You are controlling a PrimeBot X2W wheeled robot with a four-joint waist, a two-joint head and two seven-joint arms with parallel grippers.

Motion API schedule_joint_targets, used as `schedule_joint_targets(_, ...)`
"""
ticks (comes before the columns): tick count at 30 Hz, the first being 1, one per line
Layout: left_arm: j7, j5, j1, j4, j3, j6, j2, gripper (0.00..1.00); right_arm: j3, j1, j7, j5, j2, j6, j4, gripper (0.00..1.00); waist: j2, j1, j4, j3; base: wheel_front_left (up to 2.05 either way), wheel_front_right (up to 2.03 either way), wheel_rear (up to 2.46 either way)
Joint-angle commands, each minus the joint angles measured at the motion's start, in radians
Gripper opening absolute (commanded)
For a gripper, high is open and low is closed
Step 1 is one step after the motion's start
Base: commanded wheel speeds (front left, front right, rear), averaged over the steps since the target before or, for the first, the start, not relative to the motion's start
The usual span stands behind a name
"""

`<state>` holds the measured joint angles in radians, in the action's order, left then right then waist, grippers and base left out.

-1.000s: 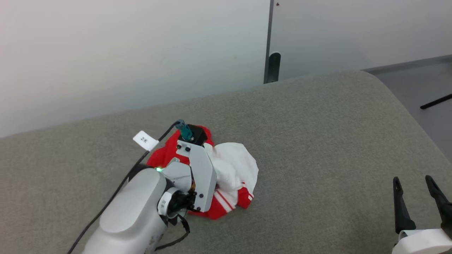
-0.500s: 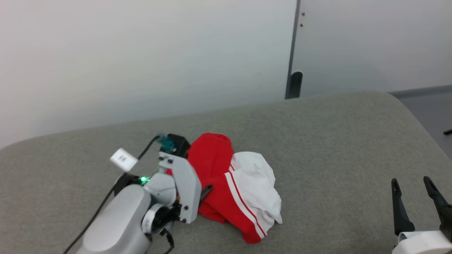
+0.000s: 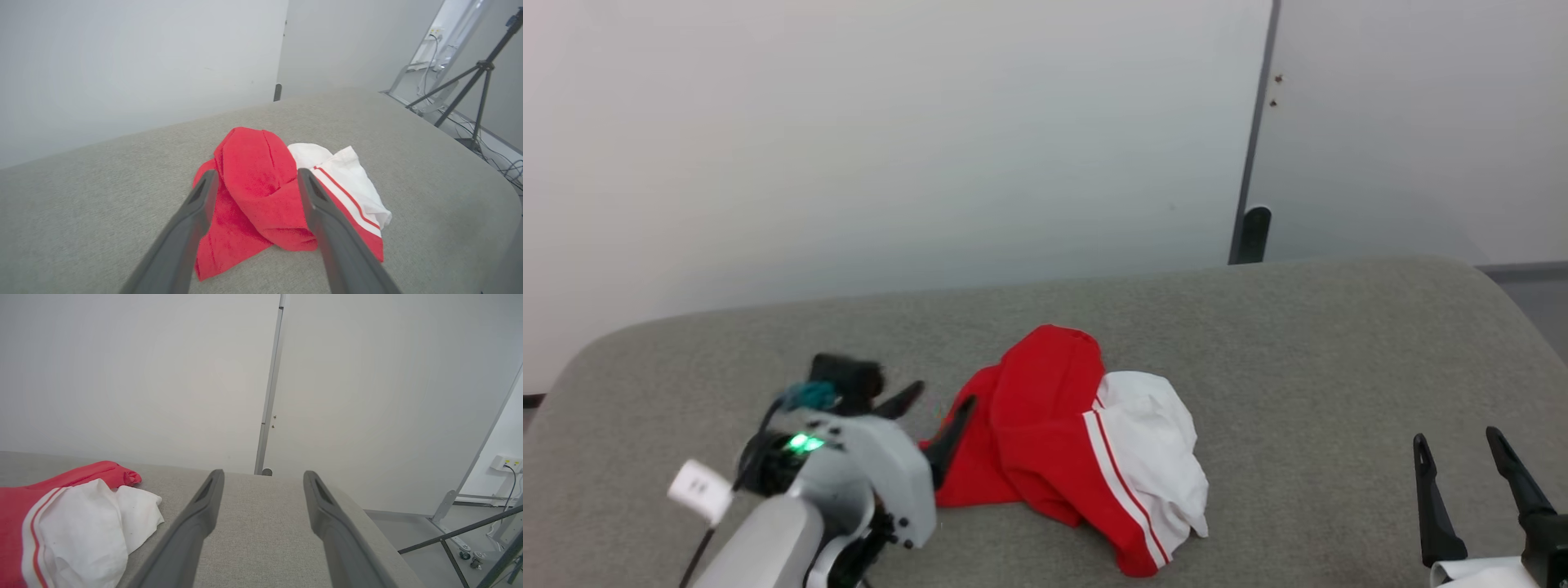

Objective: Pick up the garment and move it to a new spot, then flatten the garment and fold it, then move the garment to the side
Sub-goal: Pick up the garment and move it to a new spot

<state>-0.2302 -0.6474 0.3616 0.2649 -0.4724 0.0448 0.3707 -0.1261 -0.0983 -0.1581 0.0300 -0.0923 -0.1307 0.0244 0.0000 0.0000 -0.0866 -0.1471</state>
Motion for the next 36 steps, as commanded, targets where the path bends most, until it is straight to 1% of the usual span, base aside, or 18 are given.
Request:
schedule_joint_targets(1,0.016,0.008,-0.021,0.0,0.01,-0.002,0.006,1.0,0.0,-0.017,-0.006,0.009,-0.005,0.0,-0.004,1.0,0.0,0.0,0.011,-0.008,0.0,0.0,0.0)
schedule_joint_targets(3,0.09,0.024,-0.039,-0.013,0.012,0.011,0.011,1.0,-0.004,-0.018,-0.022,0.01,-0.007,0.0,-0.018,1.0,0.0,0.0,0.021,-0.011,0.0,0.0,0.0)
schedule_joint_targets(7,0.198,0.063,-0.089,-0.005,0.012,0.014,0.035,1.0,-0.016,-0.017,-0.049,0.013,-0.011,0.0,-0.049,1.0,0.0,0.0,0.037,-0.017,0.0,0.0,0.0)
schedule_joint_targets(10,0.268,0.076,-0.123,0.008,0.025,0.004,0.043,1.0,-0.027,-0.019,-0.064,0.012,-0.014,0.0,-0.069,1.0,0.0,0.0,0.047,-0.021,0.0,0.0,0.0)
schedule_joint_targets(11,0.292,0.07,-0.134,0.011,0.034,0.004,0.044,1.0,-0.031,-0.02,-0.068,0.014,-0.014,0.0,-0.073,1.0,0.0,0.0,0.049,-0.022,0.0,0.0,0.0)
schedule_joint_targets(15,0.36,0.05,-0.178,0.029,0.076,-0.019,0.053,1.0,-0.055,-0.026,-0.082,0.019,-0.018,0.0,-0.088,1.0,0.0,0.0,0.058,-0.024,0.0,0.0,0.0)
schedule_joint_targets(20,0.42,0.03,-0.227,0.049,0.119,-0.039,0.065,1.0,-0.098,-0.036,-0.094,0.036,-0.015,0.0,-0.09,1.0,0.0,0.0,0.066,-0.024,0.0,0.0,0.0)
schedule_joint_targets(23,0.443,0.032,-0.257,0.043,0.144,-0.065,0.08,1.0,-0.119,-0.041,-0.099,0.042,-0.012,0.0,-0.091,1.0,0.0,0.0,0.068,-0.024,0.0,0.0,0.0)
schedule_joint_targets(28,0.471,0.02,-0.316,0.035,0.196,-0.092,0.107,1.0,-0.146,-0.063,-0.103,0.05,-0.012,0.0,-0.087,1.0,0.0,0.0,0.066,-0.022,0.0,0.0,0.0)
schedule_joint_targets(32,0.485,0.016,-0.353,0.029,0.235,-0.104,0.119,1.0,-0.161,-0.073,-0.105,0.049,-0.008,0.0,-0.082,1.0,0.0,0.0,0.065,-0.02,0.0,0.0,0.0)
schedule_joint_targets(36,0.492,0.021,-0.378,0.022,0.258,-0.106,0.119,1.0,-0.17,-0.08,-0.105,0.049,-0.006,0.0,-0.077,1.0,0.0,0.0,0.065,-0.018,0.0,0.0,0.0)
